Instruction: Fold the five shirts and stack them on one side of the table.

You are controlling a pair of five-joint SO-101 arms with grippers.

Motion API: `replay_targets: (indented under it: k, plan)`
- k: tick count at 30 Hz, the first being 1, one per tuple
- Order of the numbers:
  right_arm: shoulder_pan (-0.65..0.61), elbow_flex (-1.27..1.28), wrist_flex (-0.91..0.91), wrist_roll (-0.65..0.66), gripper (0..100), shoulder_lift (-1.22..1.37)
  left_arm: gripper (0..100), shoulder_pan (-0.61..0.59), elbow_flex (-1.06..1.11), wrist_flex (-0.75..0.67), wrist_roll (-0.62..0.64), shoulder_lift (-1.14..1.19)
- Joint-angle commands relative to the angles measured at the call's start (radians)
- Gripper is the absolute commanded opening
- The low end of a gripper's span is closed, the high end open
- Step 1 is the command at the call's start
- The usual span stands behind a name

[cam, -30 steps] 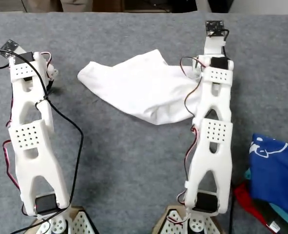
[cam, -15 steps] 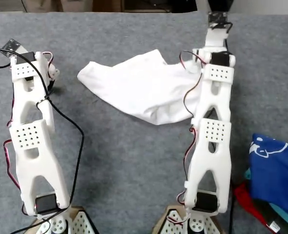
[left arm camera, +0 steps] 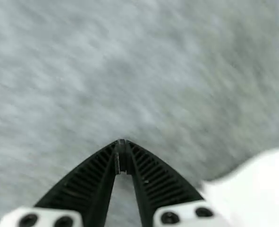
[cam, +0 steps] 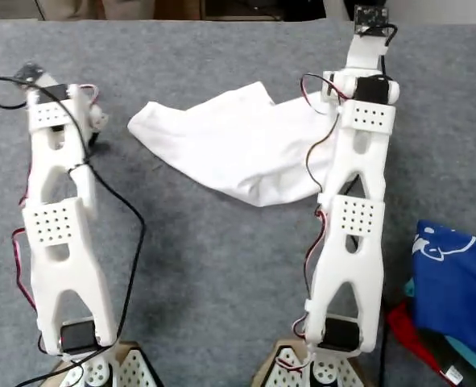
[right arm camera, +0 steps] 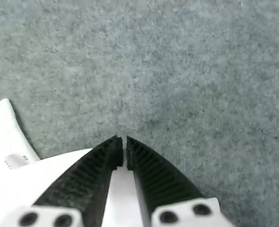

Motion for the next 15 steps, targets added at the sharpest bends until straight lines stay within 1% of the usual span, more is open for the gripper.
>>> replay_targets:
  k: [1, 3, 5, 9, 12, 15]
  plan:
    - [0.001, -0.050, 0.000, -0.009, 0.5, -0.019, 8, 0.087, -0.133, -0.035, -0.002, -0.007]
    - [-0.001, -0.051, -0.002, -0.009, 0.5, -0.012, 12, 0.123, -0.180, -0.087, 0.028, -0.004]
    - [-0.001, -0.051, -0.009, -0.009, 0.5, -0.008, 15, 0.153, -0.181, -0.169, 0.066, -0.004]
    - [-0.001, -0.050, -0.012, -0.009, 0.5, -0.005, 15, 0.199, -0.144, -0.307, 0.092, 0.016]
    - [0.001, -0.050, -0.012, -0.005, 0.5, -0.005, 15, 0.213, -0.123, -0.387, 0.103, 0.073]
    - [0.001, -0.048, -0.012, -0.003, 0.5, -0.004, 15, 0.212, -0.135, -0.457, 0.160, 0.148]
